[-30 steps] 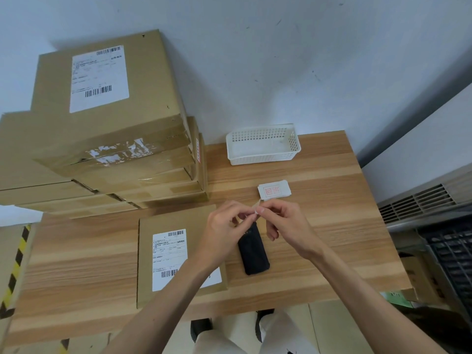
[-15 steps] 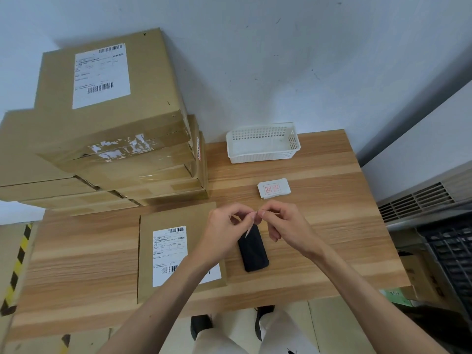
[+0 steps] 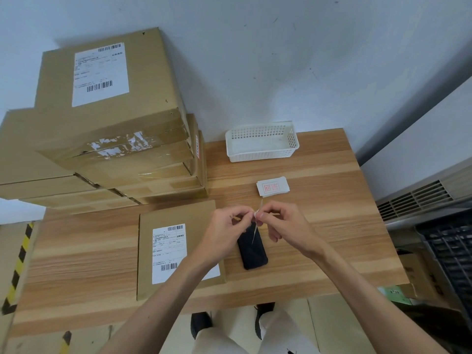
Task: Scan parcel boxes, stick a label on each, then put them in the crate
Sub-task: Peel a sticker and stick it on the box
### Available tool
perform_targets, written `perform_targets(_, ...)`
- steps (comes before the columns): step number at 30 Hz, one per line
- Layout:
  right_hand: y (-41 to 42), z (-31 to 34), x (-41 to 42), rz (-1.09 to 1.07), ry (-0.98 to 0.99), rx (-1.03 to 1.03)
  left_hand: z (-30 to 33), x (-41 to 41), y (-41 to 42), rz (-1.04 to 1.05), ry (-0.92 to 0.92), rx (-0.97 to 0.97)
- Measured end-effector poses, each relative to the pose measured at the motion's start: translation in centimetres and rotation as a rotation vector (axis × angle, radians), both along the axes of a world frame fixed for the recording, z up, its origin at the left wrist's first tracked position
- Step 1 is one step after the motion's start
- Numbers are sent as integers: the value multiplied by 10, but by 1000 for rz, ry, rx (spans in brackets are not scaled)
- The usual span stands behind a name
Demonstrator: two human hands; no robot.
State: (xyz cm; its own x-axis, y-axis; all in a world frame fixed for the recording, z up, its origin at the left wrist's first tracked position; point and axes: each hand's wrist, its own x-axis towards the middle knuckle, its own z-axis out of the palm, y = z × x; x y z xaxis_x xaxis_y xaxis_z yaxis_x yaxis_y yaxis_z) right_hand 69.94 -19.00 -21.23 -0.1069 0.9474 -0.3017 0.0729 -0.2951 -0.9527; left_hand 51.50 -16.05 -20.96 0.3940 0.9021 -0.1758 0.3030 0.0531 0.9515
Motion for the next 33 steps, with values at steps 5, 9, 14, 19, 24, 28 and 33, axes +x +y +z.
perform_targets(5, -1, 0, 3, 17, 17, 6, -3, -1, 1, -38, 29, 71)
perform_targets(9, -1, 3, 4, 36, 16, 24, -2, -2, 2, -32, 59, 139)
perform_targets(14, -2, 2, 5, 55, -2, 38, -1, -3, 1, -21, 66, 137)
perform_targets(19, -4, 0, 6, 67, -1, 29, -5, -4, 1, -24, 72, 145)
perform_targets(24, -4, 0, 8, 77, -18, 45, -7, -3, 0, -9, 74, 174)
perform_targets(28, -6, 2, 8, 71, -25, 51, -5, -2, -1, -13, 84, 199)
perform_targets(33, -7, 5, 7, 79, -46, 55, -4, -3, 0, -39, 106, 219)
